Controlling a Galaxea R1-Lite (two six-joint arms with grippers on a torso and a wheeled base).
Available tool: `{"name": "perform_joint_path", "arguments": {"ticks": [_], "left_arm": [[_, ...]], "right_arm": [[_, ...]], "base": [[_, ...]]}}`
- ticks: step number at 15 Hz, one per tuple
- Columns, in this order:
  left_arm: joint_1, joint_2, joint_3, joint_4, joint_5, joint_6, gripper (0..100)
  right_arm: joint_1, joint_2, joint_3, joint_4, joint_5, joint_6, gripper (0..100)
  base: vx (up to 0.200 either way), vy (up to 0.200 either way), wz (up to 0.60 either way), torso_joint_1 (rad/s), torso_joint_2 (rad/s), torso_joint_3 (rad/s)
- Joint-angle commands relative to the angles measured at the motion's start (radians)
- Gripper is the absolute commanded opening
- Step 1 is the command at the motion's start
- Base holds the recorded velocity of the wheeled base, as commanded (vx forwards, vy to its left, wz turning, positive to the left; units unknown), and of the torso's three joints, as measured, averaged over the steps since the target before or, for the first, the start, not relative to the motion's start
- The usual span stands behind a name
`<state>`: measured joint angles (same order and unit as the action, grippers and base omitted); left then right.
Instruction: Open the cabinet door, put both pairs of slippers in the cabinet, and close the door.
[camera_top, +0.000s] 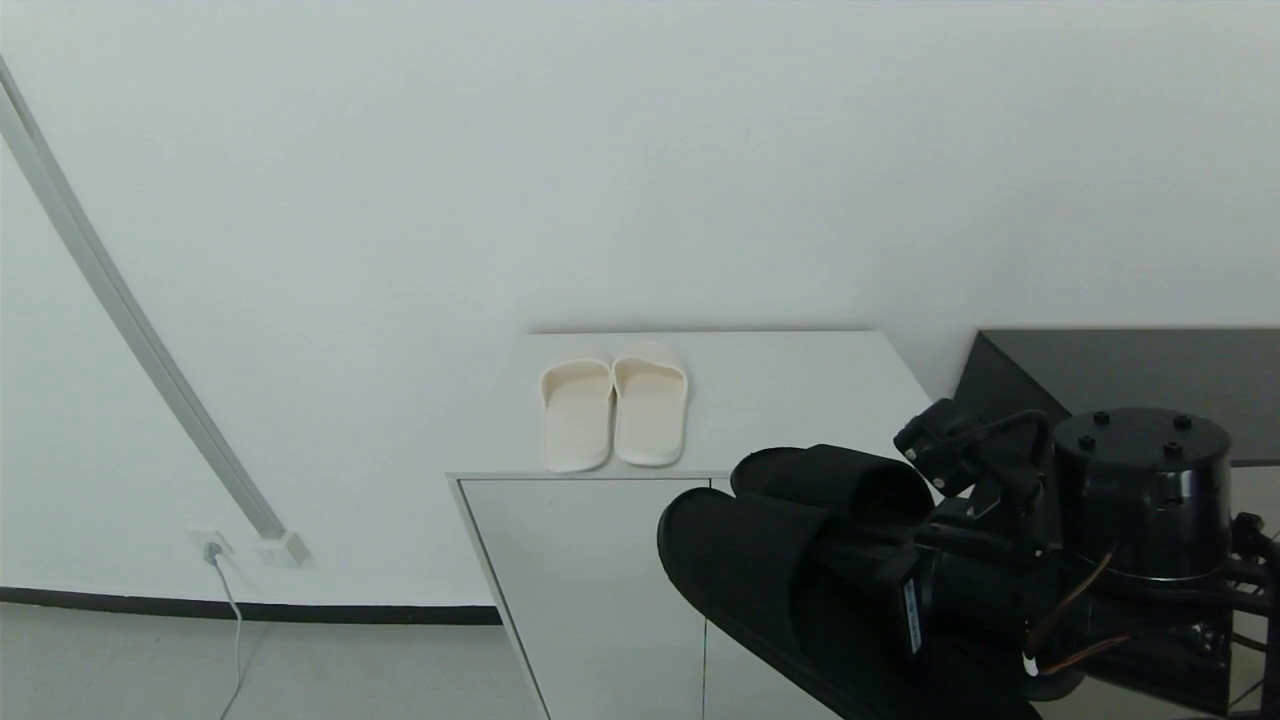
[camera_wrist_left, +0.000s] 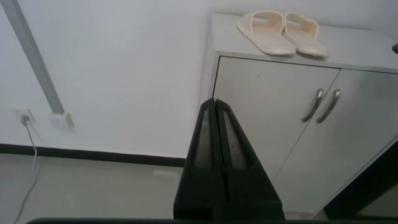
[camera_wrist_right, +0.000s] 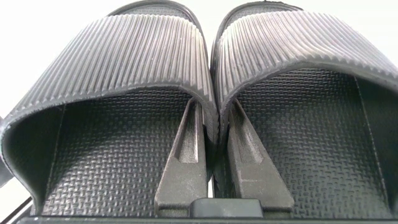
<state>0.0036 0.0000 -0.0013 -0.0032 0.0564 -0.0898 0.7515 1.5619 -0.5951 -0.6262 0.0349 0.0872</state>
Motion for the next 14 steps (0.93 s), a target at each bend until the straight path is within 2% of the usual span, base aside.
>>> {"name": "perform_joint_path", "arguments": {"ticks": [1,11,14], "left_arm": [[-0.001,0.0,0.0,-0.001,0.0,-0.001,0],[-0.001,0.0,0.0,0.0,0.0,-0.001,0],[-0.001,0.0,0.001,0.0,0.0,-0.001,0]], "right_arm": [[0.0,0.006,0.005,0.0,0.0,0.0,0],[0.0,0.012,0.008,-0.001,0.0,-0.011,0],[0.0,0.023,0.008,-0.001,0.002,-0.012,0]], "base": [[0.0,0.0,0.0,0.0,0.0,0.0],[0.0,0.0,0.0,0.0,0.0,0.0],[0.0,0.0,0.0,-0.133,0.32,0.177]]}}
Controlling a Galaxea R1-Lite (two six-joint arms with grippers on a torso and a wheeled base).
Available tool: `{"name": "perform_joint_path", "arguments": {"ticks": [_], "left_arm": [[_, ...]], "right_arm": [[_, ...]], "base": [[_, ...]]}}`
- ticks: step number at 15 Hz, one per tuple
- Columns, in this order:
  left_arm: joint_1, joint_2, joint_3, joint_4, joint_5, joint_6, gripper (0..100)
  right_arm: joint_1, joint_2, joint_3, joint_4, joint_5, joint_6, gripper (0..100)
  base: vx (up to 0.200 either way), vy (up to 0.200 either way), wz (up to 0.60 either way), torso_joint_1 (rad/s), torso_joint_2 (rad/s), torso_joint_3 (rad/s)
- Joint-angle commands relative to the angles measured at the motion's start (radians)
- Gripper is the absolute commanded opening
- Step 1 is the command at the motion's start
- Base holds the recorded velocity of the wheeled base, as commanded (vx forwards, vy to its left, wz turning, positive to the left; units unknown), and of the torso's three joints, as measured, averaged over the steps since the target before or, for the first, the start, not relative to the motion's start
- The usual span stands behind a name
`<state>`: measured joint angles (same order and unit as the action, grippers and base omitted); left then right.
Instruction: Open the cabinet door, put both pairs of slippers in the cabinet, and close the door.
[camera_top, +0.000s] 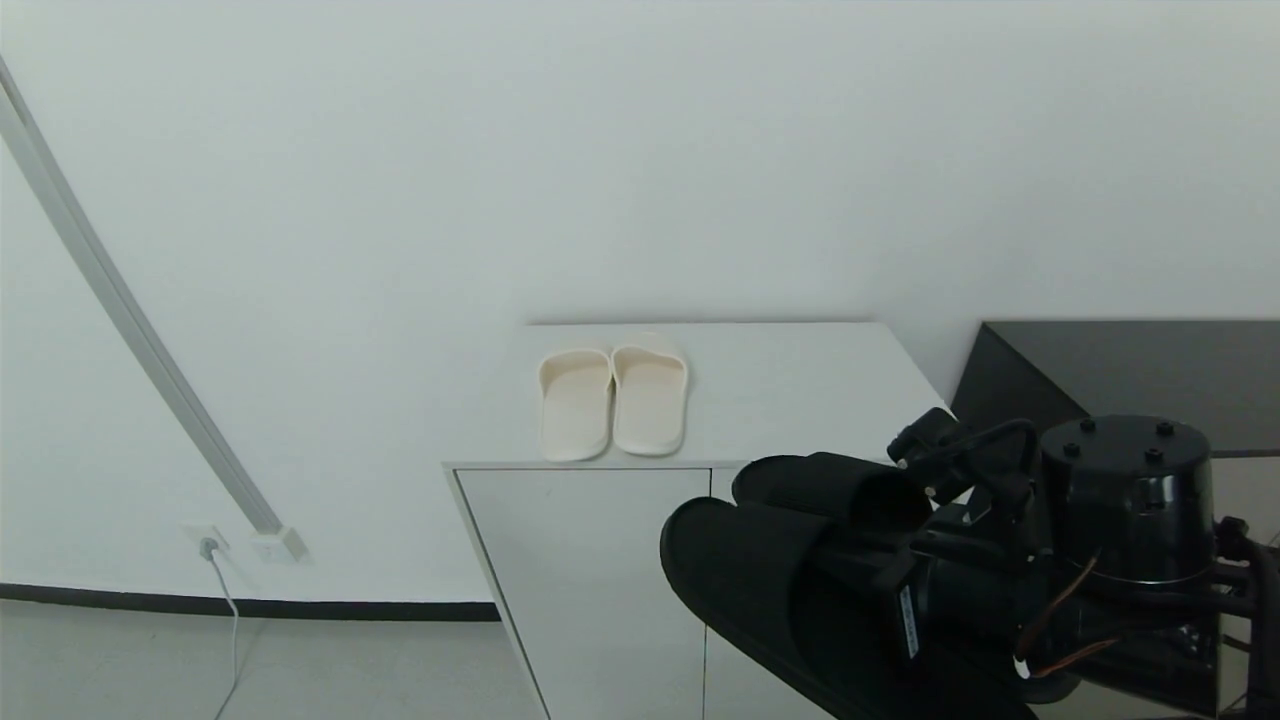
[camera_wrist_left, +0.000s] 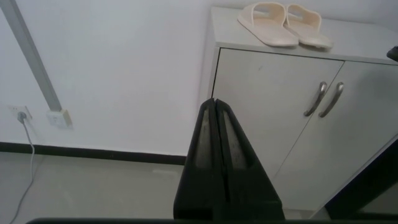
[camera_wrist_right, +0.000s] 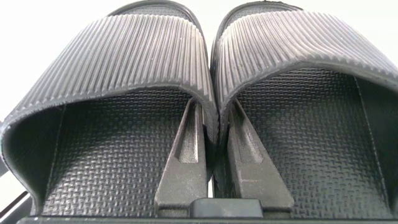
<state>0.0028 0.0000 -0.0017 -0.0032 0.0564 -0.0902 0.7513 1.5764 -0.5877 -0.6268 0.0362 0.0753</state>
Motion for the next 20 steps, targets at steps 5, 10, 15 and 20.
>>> {"name": "perform_joint_path", "arguments": {"ticks": [5,10,15,20], "left_arm": [[0.0,0.0,0.0,0.0,0.0,0.001,0],[0.0,0.0,0.0,0.0,-0.001,0.0,0],[-0.003,0.008,-0.001,0.0,-0.015,-0.009,100],[-0.001,0.003,0.0,0.0,-0.015,-0.009,100]], "right_arm": [[0.002,0.005,0.002,-0.001,0.001,-0.002,0],[0.007,0.013,0.006,-0.001,0.002,-0.002,0],[0.013,0.014,0.008,-0.001,0.002,-0.002,0],[0.013,0.014,0.015,-0.002,0.001,-0.003,0]], "base": [[0.0,0.0,0.0,-0.204,0.46,0.258],[0.0,0.0,0.0,-0.225,0.55,0.324],[0.0,0.0,0.0,-0.199,0.51,0.317],[0.0,0.0,0.0,-0.161,0.48,0.319]]}}
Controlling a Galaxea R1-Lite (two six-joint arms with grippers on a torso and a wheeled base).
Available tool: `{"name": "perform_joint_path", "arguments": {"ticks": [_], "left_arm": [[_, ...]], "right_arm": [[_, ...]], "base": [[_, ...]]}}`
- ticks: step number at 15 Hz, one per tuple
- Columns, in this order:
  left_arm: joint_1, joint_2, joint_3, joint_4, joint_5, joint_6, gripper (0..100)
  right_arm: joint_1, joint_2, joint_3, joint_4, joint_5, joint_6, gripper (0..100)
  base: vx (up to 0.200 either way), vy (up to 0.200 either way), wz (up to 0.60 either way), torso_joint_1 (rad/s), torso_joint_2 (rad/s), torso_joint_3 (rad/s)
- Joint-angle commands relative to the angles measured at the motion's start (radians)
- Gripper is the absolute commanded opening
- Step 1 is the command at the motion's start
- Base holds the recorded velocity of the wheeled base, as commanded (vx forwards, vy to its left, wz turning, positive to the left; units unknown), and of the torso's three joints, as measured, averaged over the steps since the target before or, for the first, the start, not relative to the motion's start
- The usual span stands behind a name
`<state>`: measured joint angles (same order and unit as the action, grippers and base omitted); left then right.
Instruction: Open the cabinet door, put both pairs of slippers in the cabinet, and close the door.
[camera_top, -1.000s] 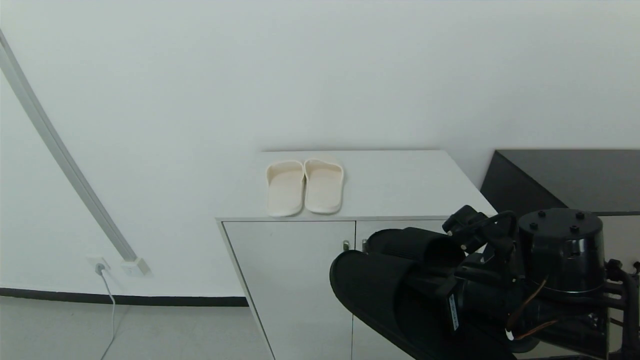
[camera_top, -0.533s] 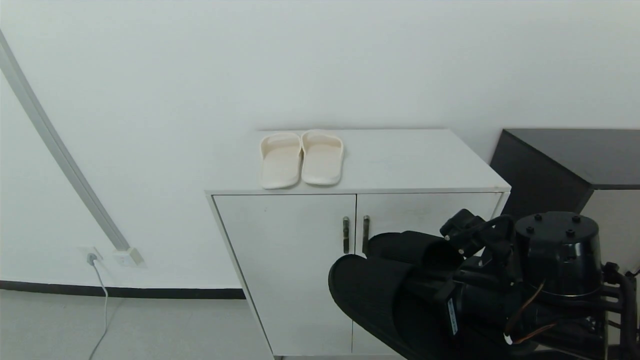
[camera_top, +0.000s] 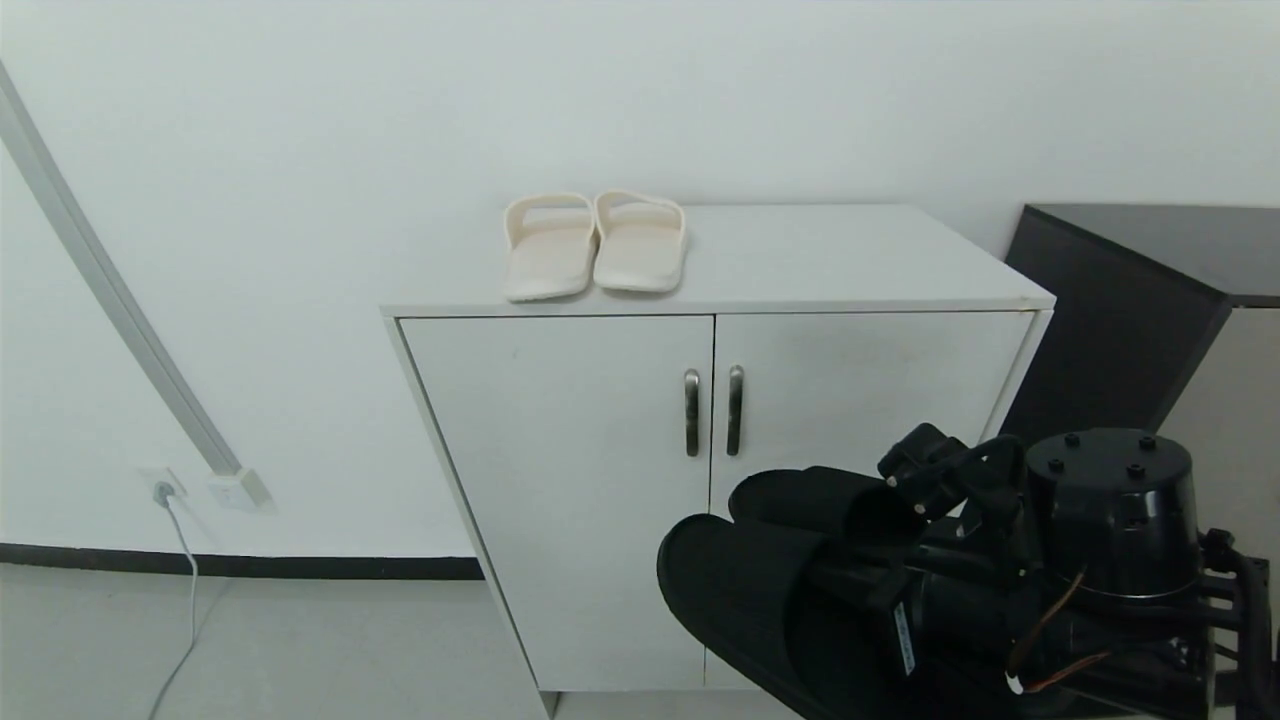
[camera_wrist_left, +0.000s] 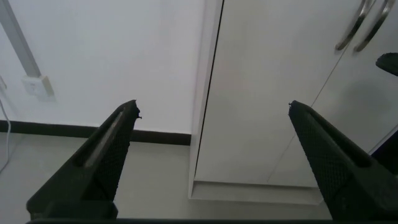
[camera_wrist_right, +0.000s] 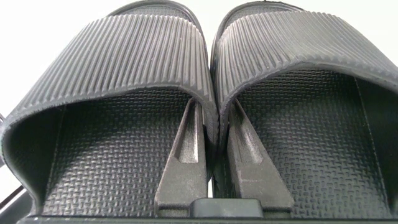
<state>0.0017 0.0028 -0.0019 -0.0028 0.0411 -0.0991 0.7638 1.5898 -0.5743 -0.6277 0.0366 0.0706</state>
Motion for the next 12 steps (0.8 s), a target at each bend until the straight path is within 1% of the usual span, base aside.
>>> {"name": "perform_joint_path", "arguments": {"ticks": [1,7,12], "left_arm": [[0.0,0.0,0.0,0.0,0.0,-0.001,100],[0.0,0.0,0.0,0.0,0.0,0.001,100],[0.0,0.0,0.0,0.0,0.0,0.003,100]], "right_arm": [[0.0,0.001,0.004,-0.001,0.0,-0.009,0],[0.0,0.001,0.005,-0.001,-0.001,-0.014,0],[0.0,0.001,0.03,-0.029,-0.001,-0.014,0]], "base": [[0.0,0.0,0.0,-0.134,0.47,0.33],[0.0,0.0,0.0,-0.112,0.46,0.347],[0.0,0.0,0.0,-0.042,0.44,0.384]]}}
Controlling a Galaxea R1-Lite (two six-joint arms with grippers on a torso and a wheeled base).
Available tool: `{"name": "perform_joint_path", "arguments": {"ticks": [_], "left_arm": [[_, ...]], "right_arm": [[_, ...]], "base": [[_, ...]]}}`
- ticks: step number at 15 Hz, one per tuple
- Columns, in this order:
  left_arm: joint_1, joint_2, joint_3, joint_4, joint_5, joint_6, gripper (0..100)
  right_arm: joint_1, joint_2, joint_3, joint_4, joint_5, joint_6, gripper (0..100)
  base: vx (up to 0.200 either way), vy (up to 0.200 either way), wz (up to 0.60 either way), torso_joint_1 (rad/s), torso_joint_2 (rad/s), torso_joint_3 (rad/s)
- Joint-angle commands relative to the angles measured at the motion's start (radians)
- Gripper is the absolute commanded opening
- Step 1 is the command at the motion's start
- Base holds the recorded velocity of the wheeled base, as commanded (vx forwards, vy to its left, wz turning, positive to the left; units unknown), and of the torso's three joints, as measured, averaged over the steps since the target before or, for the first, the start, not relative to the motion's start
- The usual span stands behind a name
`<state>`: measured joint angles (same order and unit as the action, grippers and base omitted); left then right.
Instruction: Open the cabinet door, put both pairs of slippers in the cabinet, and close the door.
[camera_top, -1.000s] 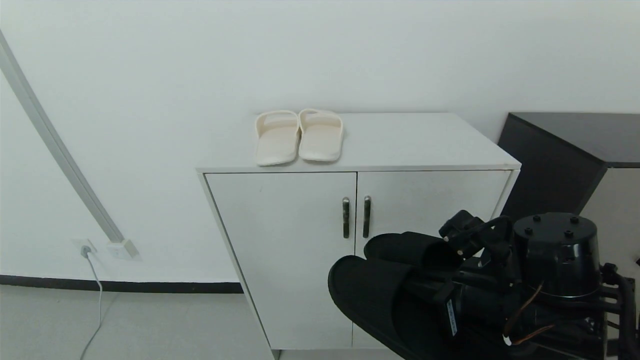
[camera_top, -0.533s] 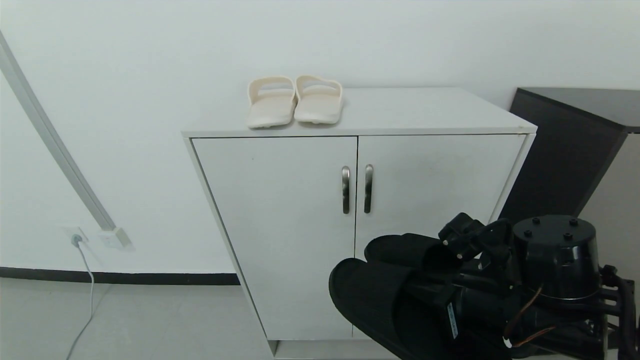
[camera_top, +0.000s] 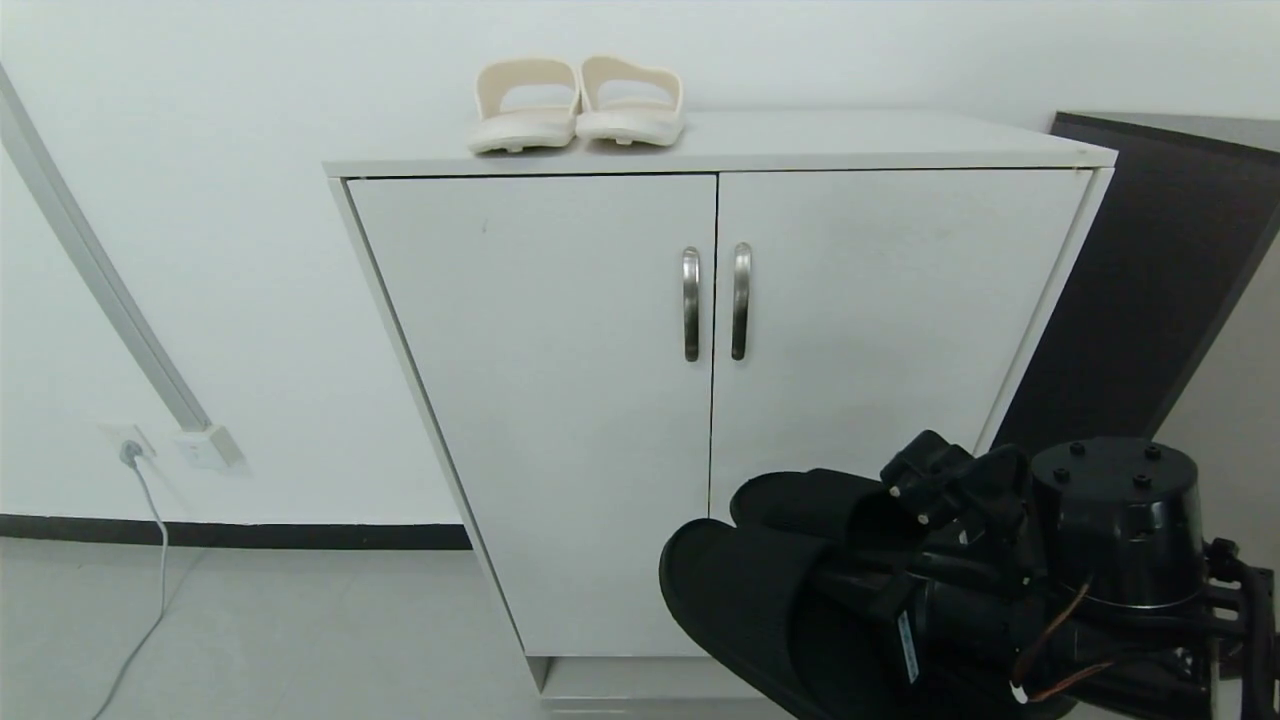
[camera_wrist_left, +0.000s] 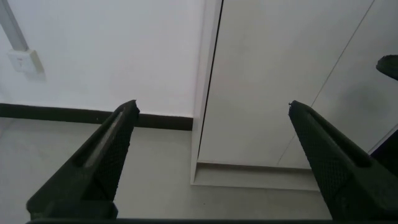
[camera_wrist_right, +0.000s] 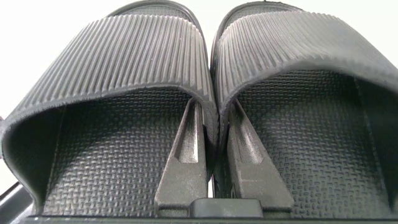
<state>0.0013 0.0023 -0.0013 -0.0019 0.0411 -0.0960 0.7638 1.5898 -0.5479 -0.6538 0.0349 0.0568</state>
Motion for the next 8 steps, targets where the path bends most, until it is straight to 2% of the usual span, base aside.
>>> {"name": "perform_joint_path", "arguments": {"ticks": [1,4,6,8], "left_arm": [[0.0,0.001,0.0,-0.003,0.005,-0.004,100],[0.0,-0.001,0.0,-0.003,0.036,0.009,100],[0.002,0.01,-0.005,-0.004,0.036,0.038,100],[0.002,0.021,-0.032,-0.003,0.029,0.036,100]], "right_arm": [[0.0,0.001,0.009,-0.004,0.0,-0.002,0],[0.0,0.001,0.02,-0.02,0.002,-0.005,0],[0.0,0.001,0.023,-0.038,0.0,-0.005,0],[0.0,-0.001,0.034,-0.05,-0.001,-0.005,0]], "base": [[0.0,0.0,0.0,-0.002,0.24,0.246],[0.0,0.0,0.0,-0.002,0.09,0.084],[0.0,0.0,0.0,0.0,0.0,0.0],[0.0,0.0,0.0,0.0,0.0,0.0]]}}
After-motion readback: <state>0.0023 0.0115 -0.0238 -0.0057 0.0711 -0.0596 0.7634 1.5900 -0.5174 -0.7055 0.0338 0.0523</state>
